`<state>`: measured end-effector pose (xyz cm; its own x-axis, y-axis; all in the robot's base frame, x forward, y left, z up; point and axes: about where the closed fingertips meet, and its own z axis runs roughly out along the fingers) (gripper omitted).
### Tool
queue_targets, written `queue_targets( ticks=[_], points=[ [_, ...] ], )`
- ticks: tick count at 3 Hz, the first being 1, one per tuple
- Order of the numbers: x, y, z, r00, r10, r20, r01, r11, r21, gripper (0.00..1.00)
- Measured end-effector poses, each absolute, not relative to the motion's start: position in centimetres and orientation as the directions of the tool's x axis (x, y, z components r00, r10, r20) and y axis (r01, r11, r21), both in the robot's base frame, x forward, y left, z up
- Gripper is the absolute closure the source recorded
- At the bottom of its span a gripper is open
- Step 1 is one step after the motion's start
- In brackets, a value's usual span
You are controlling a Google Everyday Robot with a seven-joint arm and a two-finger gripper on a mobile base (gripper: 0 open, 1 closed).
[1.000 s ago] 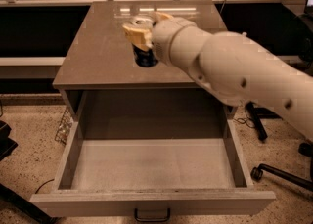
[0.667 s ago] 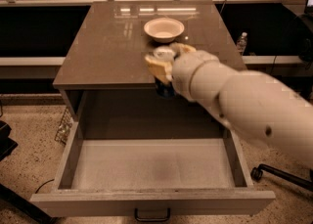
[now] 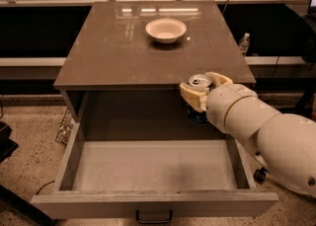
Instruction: Place pepsi can into top drawer
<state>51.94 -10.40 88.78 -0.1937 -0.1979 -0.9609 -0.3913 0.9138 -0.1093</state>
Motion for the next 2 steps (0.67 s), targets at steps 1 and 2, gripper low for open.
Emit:
queue_targets(
  ticks=[1, 2],
  points=[
    [52.9, -9.2, 87.6, -0.194, -0.191, -0.962, -0.447, 0.890, -0.087, 1.00],
    [53.5, -6.1, 84.2, -0.157, -0.207, -0.966, -0.624, 0.779, -0.065, 1.00]
  ],
)
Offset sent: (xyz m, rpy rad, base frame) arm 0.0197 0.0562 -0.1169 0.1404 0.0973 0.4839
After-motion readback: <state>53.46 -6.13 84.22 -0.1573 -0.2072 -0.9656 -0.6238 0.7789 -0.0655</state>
